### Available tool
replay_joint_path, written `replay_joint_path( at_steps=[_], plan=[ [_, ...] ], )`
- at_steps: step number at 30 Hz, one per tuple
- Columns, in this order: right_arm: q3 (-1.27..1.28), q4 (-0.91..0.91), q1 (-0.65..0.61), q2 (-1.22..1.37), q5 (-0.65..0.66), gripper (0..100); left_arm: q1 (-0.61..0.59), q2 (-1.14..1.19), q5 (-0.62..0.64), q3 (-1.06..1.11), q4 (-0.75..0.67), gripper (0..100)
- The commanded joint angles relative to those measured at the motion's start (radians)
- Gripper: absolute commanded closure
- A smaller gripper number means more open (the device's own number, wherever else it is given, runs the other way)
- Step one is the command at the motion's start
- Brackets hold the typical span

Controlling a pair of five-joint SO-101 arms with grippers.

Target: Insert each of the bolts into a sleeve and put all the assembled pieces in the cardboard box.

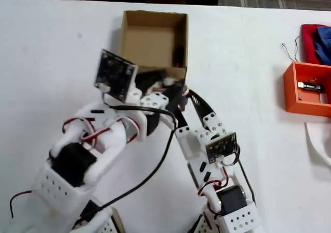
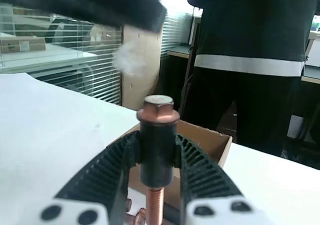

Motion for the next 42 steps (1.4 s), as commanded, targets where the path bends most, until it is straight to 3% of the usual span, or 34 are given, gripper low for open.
replay_joint_path(
  at_steps=[1,5,10,16,20,23,28,36,42],
  plan=[
    [-0.018,0.01,0.002,-0.013,0.005,97.8,-0.058,-0.009,-0.025,-0.099,0.003,85],
    [-0.15,0.084,0.036,-0.01,0.005,97.9,-0.252,-0.011,-0.123,-0.124,0.044,99],
    [-0.431,0.182,0.058,0.131,0.005,97.9,-0.554,-0.011,-0.146,-0.019,0.252,97],
    [-0.855,0.205,0.058,0.694,0.002,97.9,-0.838,-0.011,-0.221,0.274,0.318,97],
    [-1.254,0.377,0.068,1.121,-0.127,97.9,-0.956,-0.006,-0.307,0.466,0.19,97],
    [-1.574,0.542,0.091,1.431,-0.206,97.9,-1.014,-0.008,-0.4,0.608,0.06,97],
    [-2.084,0.808,0.124,1.903,-0.23,97.9,-1.086,-0.009,-0.543,0.766,-0.083,97],
    [-2.831,1.082,0.116,2.494,-0.232,97.9,-1.092,-0.006,-0.505,0.905,-0.206,97],
    [-3.089,1.098,0.124,2.763,-0.319,97.9,-1.091,-0.008,-0.505,0.912,-0.212,97]
  ],
)
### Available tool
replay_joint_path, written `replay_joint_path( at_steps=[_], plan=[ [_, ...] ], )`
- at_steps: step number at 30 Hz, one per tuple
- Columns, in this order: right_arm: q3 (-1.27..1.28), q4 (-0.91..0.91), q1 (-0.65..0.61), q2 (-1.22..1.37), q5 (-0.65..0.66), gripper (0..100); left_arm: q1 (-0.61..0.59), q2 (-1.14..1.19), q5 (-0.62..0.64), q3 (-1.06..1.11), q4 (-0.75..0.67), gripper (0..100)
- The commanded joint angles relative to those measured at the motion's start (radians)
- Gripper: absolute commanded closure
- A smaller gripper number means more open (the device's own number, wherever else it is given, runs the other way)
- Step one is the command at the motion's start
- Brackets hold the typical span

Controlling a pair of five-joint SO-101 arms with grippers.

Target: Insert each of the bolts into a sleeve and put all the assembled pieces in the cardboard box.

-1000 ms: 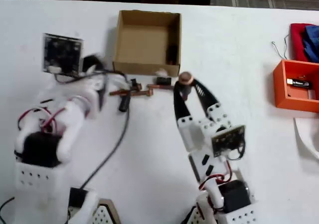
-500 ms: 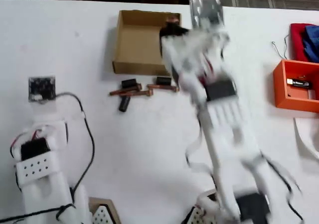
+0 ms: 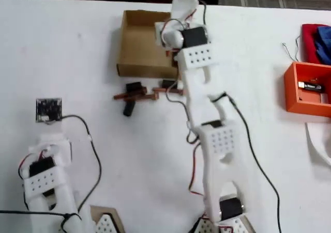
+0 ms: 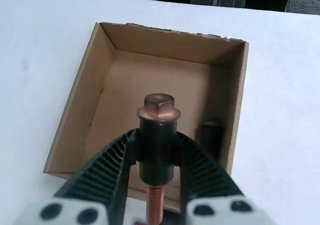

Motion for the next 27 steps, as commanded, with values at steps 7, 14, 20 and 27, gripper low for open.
replay_joint_path(
  at_steps=[7,14,20,27],
  plan=[
    [-0.144,-0.076,0.005,0.156,-0.044,97.9,-0.006,-0.006,0.006,-0.001,-0.02,97],
    [-0.143,-0.131,0.015,0.188,-0.043,97.9,-0.006,-0.005,0.006,-0.001,-0.02,97],
    [-0.143,-0.145,0.021,0.255,-0.041,97.9,-0.006,-0.005,0.006,-0.001,-0.02,97],
    [-0.143,-0.168,0.036,0.321,-0.041,97.9,-0.006,-0.006,0.006,-0.001,-0.02,97]
  ],
)
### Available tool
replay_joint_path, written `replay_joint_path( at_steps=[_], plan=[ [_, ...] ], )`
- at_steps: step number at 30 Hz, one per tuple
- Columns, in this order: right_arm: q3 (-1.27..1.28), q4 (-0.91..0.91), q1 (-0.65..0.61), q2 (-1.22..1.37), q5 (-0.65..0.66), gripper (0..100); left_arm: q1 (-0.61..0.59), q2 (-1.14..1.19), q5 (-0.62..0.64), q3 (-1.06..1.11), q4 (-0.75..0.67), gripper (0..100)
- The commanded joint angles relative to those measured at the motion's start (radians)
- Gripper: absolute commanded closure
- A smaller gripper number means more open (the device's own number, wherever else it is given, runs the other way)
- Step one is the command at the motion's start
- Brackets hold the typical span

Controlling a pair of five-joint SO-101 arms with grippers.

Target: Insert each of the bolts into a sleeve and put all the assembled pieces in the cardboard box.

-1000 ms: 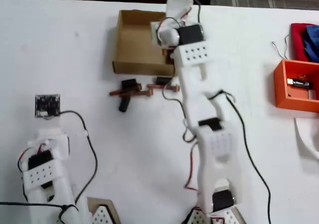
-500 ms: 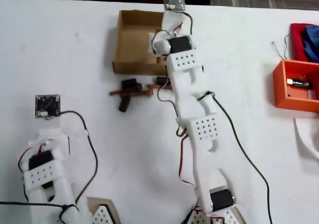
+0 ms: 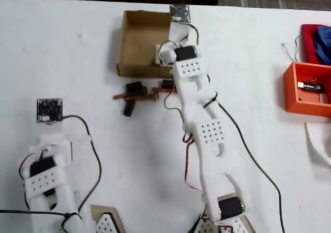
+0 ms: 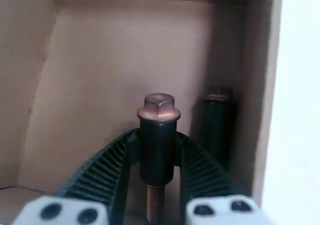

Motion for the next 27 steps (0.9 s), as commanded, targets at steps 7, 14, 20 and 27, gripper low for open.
replay_joint_path(
  at_steps=[7,14,20,27],
  plan=[
    [-0.064,-0.054,0.021,0.021,-0.009,97.9,-0.006,-0.006,0.006,-0.002,-0.018,97],
    [-0.064,-0.056,0.024,0.051,-0.009,97.9,-0.006,-0.006,0.006,-0.002,-0.018,97],
    [-0.064,-0.051,0.024,0.071,-0.009,97.8,-0.006,-0.006,0.006,-0.002,-0.018,97],
    [-0.071,-0.048,0.024,0.067,-0.009,94.3,-0.006,-0.006,0.006,-0.002,-0.018,97]
  ],
)
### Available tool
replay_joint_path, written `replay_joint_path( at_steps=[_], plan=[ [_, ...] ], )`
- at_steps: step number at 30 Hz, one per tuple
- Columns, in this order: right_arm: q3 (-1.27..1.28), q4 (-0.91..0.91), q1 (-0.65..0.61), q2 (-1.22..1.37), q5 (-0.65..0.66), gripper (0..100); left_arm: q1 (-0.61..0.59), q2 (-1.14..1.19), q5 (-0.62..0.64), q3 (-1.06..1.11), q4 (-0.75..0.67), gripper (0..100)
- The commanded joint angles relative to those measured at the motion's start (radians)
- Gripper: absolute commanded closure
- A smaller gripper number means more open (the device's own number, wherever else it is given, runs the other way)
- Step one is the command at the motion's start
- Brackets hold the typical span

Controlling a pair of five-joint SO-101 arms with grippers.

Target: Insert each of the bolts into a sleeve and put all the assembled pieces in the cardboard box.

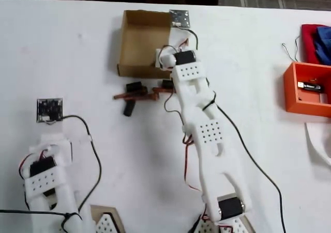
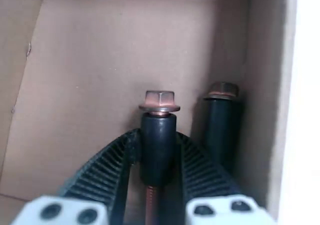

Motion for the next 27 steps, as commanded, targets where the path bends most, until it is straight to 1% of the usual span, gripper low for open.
replay_joint_path(
  at_steps=[1,3,8,15,22,27],
  plan=[
    [-0.046,-0.007,0.021,-0.013,-0.009,92.2,-0.006,-0.006,0.006,-0.002,-0.018,97],
    [-0.048,-0.005,0.021,-0.013,-0.009,89.9,-0.006,-0.006,0.006,-0.002,-0.018,97],
    [-0.049,-0.005,0.022,-0.042,-0.009,90.7,-0.006,-0.006,0.006,-0.002,-0.018,97],
    [-0.049,0.012,0.022,-0.216,-0.002,90.7,-0.006,-0.006,0.006,-0.002,-0.018,97],
    [-0.049,0.133,0.022,-0.441,-0.002,90.5,-0.006,-0.006,0.006,-0.002,-0.018,97],
    [-0.049,0.265,0.021,-0.539,-0.002,90.6,-0.006,-0.006,0.006,-0.002,-0.018,97]
  ],
)
